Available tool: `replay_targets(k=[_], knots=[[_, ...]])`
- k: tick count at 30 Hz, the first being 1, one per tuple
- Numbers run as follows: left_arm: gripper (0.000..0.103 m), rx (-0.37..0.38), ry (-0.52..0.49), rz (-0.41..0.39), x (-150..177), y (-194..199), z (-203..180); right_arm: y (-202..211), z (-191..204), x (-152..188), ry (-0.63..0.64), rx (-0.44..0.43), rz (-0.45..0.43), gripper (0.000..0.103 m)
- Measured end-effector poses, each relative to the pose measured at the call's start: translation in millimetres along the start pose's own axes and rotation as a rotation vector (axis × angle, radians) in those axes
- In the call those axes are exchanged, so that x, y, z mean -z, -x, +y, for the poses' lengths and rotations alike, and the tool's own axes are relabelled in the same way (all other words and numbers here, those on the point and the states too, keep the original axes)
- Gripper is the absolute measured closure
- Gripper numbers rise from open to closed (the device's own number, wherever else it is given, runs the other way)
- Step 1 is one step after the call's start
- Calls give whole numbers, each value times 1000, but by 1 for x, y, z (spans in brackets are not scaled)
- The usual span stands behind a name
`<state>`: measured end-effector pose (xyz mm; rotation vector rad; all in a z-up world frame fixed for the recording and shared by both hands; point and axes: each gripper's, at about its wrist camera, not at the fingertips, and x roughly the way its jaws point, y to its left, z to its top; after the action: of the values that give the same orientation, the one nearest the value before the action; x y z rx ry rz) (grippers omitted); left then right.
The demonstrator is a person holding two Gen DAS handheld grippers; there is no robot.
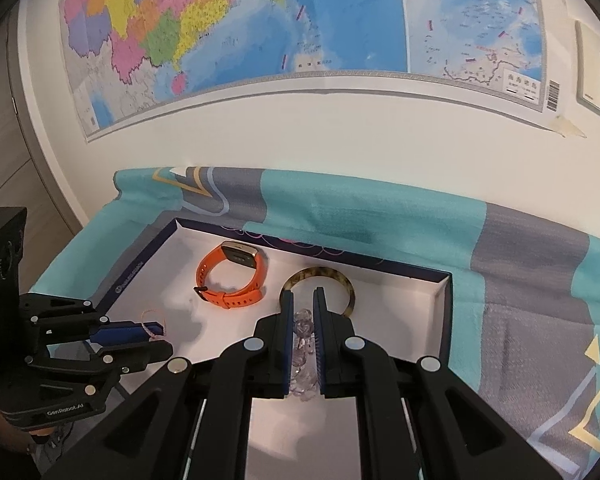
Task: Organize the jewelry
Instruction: 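Carry the crystal bracelet with the right gripper while the left gripper carries the pink clip into the box, then open the right gripper releasing the crystal bracelet while the left gripper releases the pink clip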
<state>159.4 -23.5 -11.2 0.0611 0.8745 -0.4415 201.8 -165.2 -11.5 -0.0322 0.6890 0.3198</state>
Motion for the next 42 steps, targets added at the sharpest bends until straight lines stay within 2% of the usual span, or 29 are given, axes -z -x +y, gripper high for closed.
replay_targets(k=[19, 21, 23, 29, 31, 34, 36, 37, 38, 41, 42], knots=[[86, -4, 19, 61, -5, -28, 9, -44, 26, -1, 45, -76, 97, 94], [86, -5, 19, 65, -6, -30, 9, -43, 24, 0, 29, -74, 92, 88], [86, -7, 18, 69, -7, -31, 10, -38, 19, -2, -1, -67, 74, 75], [86, -14, 17, 70, -10, -35, 10, -14, 9, -2, -32, -84, 33, 72], [85, -17, 19, 69, -12, -36, 10, -9, 6, 1, -42, -95, 30, 68], [85, -23, 17, 69, -15, -39, 9, -4, 2, 6, -54, -95, 31, 68], [85, -31, 19, 69, -17, -41, 8, -1, 1, 9, -57, -95, 30, 64], [85, -36, 21, 68, -17, -41, 8, 1, 0, 11, -58, -88, 27, 59], [84, -44, 25, 66, -18, -41, 9, 2, 1, 13, -57, -87, 26, 58], [67, -59, 34, 61, -18, -40, 11, 9, 4, 18, -49, -95, 22, 58], [65, -69, 31, 58, -18, -39, 11, 13, 5, 20, -45, -96, 20, 57]])
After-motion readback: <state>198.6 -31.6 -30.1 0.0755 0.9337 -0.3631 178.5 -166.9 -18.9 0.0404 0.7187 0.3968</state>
